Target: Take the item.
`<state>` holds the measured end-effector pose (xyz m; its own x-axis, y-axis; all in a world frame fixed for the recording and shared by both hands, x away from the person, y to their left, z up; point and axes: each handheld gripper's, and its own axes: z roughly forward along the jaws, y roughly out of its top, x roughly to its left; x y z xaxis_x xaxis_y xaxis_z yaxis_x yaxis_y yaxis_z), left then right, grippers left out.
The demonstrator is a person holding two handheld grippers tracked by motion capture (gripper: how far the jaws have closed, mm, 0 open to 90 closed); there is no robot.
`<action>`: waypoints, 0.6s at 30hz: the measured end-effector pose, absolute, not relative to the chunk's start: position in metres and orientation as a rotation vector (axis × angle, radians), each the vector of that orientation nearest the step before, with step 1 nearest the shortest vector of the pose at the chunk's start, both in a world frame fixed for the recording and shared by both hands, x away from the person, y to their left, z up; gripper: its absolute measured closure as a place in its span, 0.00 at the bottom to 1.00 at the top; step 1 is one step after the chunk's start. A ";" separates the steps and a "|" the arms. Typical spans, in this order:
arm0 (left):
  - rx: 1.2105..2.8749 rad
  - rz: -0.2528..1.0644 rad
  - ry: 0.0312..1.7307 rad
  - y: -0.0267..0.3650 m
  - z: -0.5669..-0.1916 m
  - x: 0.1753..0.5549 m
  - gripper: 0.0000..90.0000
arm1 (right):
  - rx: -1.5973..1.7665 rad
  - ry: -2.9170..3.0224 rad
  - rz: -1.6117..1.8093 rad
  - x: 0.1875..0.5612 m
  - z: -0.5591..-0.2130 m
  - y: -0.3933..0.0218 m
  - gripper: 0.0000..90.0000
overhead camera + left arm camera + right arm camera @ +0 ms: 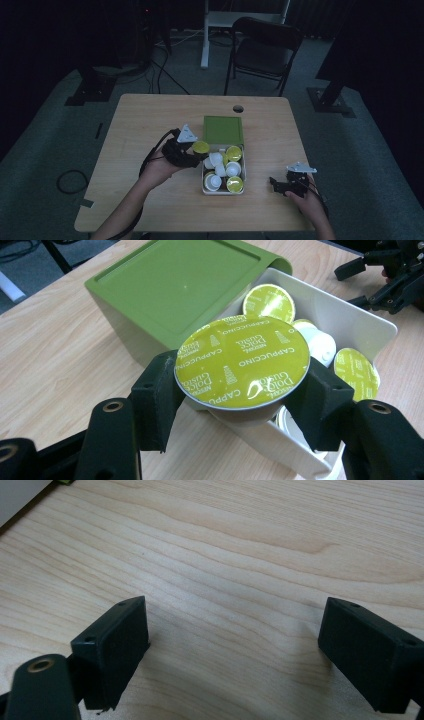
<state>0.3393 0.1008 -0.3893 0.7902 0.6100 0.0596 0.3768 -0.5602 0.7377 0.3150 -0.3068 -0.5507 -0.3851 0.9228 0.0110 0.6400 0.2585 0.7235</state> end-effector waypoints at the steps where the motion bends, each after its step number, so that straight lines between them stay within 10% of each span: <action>1: 2.226 0.402 0.733 0.104 -0.389 0.339 0.46 | 1.419 2.119 0.917 0.315 -0.551 -0.307 0.13; 18: 2.170 0.428 0.833 0.143 -0.403 0.337 0.46 | 1.419 2.118 0.917 0.315 -0.551 -0.307 0.13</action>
